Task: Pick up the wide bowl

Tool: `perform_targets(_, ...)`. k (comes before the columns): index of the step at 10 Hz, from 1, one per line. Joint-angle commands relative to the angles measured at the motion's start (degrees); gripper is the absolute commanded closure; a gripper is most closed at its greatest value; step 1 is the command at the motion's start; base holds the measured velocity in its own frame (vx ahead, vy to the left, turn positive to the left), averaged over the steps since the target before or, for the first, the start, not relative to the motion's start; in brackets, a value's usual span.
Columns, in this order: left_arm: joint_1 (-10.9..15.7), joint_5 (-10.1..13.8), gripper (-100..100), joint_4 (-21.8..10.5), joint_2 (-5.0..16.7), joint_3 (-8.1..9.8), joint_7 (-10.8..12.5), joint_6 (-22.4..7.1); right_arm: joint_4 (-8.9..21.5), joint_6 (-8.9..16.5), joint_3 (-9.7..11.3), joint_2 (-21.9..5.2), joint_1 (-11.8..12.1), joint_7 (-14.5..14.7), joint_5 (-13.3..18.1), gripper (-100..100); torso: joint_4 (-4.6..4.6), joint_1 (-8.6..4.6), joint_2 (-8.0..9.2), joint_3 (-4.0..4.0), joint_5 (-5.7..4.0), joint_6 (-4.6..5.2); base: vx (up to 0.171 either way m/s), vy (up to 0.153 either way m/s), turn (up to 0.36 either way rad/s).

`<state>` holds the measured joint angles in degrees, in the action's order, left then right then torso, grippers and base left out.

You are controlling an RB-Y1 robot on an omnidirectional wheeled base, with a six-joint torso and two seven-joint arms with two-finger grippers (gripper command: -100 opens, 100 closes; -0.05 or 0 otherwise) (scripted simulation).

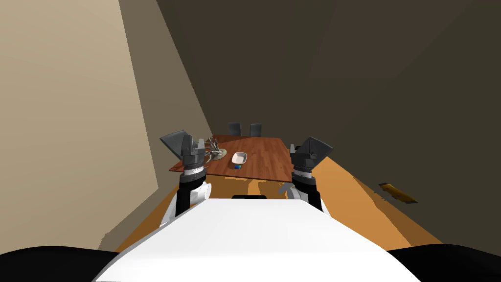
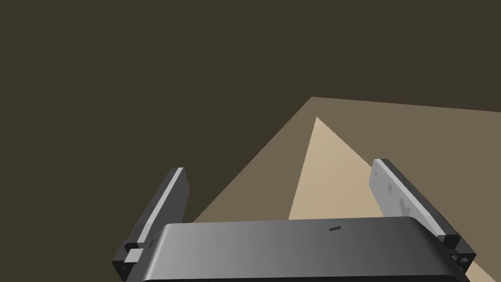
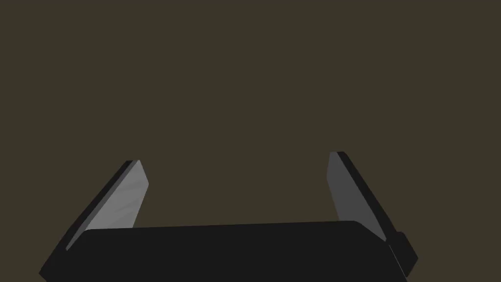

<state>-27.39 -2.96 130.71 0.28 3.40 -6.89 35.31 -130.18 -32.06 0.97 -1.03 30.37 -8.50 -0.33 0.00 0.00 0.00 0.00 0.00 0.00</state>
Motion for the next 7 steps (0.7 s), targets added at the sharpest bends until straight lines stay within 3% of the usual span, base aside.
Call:
perform_targets(1,0.47,-0.08,-100,-0.67,1.61,-0.13,0.16,-0.7,0.0,0.0,0.0,0.0,0.0,0.0,0.0,0,0.0,0.0,0.0,0.0,0.0,0.0,-0.005,0.002,-0.016)
perform_targets(7,5.15,-1.18,-100,-6.97,7.04,-1.47,1.78,-7.56,0.0,0.0,0.0,0.0,0.0,0.0,0.0,0,0.02,0.08,0.09,0.05,0.02,0.01,-0.023,0.013,-0.036)
